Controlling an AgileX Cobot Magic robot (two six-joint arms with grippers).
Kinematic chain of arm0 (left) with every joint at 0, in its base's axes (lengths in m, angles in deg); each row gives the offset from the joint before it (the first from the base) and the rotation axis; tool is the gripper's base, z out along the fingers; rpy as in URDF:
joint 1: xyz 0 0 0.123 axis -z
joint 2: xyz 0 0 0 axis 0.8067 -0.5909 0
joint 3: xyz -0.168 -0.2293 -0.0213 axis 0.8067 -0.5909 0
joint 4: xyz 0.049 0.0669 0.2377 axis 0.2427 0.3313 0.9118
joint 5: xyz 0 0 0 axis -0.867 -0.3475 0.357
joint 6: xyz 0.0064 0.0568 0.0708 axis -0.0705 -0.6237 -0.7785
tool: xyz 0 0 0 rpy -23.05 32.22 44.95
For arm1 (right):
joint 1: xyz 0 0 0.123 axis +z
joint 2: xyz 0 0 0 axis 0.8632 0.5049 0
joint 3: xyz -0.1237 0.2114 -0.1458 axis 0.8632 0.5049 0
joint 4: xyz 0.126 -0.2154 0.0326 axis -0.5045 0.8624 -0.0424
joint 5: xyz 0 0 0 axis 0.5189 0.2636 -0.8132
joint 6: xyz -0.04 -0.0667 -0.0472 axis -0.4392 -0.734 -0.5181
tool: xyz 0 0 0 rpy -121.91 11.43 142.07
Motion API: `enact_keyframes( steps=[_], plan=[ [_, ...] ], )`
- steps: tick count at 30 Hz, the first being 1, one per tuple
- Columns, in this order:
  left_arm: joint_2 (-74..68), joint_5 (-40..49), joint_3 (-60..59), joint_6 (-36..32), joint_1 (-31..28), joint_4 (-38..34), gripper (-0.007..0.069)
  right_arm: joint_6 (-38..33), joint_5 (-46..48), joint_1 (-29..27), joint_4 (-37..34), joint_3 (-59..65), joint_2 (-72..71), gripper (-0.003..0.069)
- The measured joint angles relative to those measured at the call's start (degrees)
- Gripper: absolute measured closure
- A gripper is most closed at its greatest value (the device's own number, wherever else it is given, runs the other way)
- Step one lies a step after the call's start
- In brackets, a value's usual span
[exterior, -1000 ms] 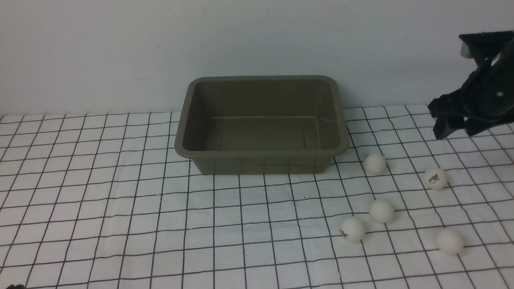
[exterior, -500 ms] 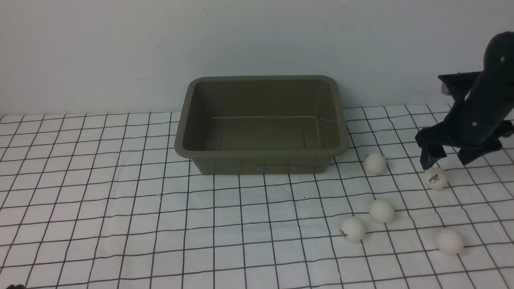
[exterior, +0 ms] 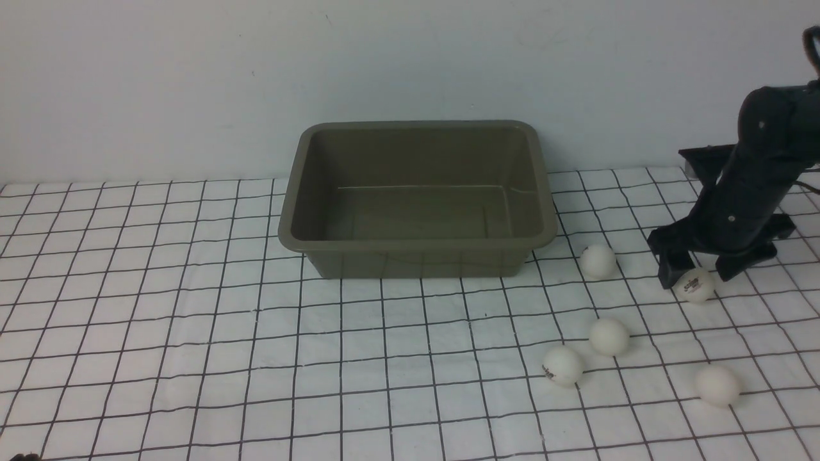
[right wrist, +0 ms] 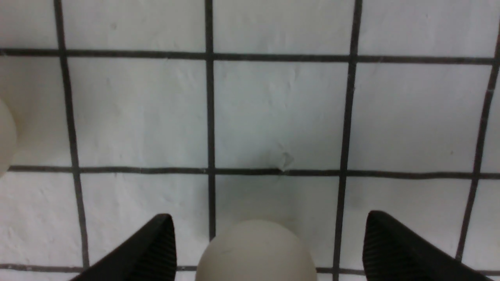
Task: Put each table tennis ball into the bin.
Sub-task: Use the right arm to clamp the table tennis ball closest to it
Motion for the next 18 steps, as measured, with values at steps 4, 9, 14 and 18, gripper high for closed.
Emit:
enact_keyframes(
  steps=[4, 9, 14, 18],
  plan=[
    [0.0, 0.0, 0.0, 0.0, 0.0, 0.0, 0.0629, 0.0, 0.57, 0.0, 0.0, -1.11, 1.08, 0.0113],
    [0.0, 0.0, 0.0, 0.0, 0.0, 0.0, 0.0629, 0.25, 1.81, 0.0, 0.0, -1.23, 1.24, 0.0237],
    [0.0, 0.0, 0.0, 0.0, 0.0, 0.0, 0.0629, 0.25, 4.69, 0.0, 0.0, -3.17, 1.24, 0.03],
    [0.0, 0.0, 0.0, 0.0, 0.0, 0.0, 0.0629, -0.4, 8.66, 0.0, -2.12, -8.63, 1.24, 0.03]
  ],
)
